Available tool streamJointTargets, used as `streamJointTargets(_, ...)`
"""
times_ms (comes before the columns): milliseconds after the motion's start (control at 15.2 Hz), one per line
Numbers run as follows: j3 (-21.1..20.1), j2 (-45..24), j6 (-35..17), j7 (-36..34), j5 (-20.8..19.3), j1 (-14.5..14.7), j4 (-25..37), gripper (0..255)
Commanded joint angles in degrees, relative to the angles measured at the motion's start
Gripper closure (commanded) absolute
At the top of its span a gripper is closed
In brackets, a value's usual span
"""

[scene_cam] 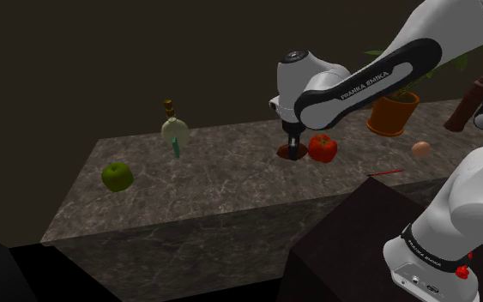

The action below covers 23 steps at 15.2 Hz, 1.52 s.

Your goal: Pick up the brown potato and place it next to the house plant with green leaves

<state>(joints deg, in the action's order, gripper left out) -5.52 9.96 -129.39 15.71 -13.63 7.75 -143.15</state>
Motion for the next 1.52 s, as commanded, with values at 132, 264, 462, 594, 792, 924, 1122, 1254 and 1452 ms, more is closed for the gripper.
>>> streamJointTargets(132, 0.0, 2.0, 3.4, 1.0, 0.9, 0.2, 1.4, 255)
streamJointTargets(264, 0.0, 2.9, 5.0, 1.4, 1.2, 0.3, 2.2, 255)
streamJointTargets(462, 0.1, 4.2, 7.4, 2.1, 1.7, 0.5, 3.4, 255)
streamJointTargets(594, 0.1, 5.0, 9.0, 2.5, 2.0, 0.5, 4.3, 255)
streamJointTargets(792, 0.1, 6.1, 11.5, 3.1, 2.4, 0.6, 5.7, 255)
streamJointTargets(924, 0.2, 6.7, 13.0, 3.4, 2.6, 0.7, 6.7, 255)
streamJointTargets(1122, 0.2, 7.5, 15.4, 4.0, 2.9, 0.8, 8.2, 255)
streamJointTargets(1254, 0.2, 8.0, 17.0, 4.3, 3.0, 0.8, 9.3, 255)
streamJointTargets(1452, 0.2, 8.7, 19.3, 4.8, 3.3, 0.8, 11.1, 255)
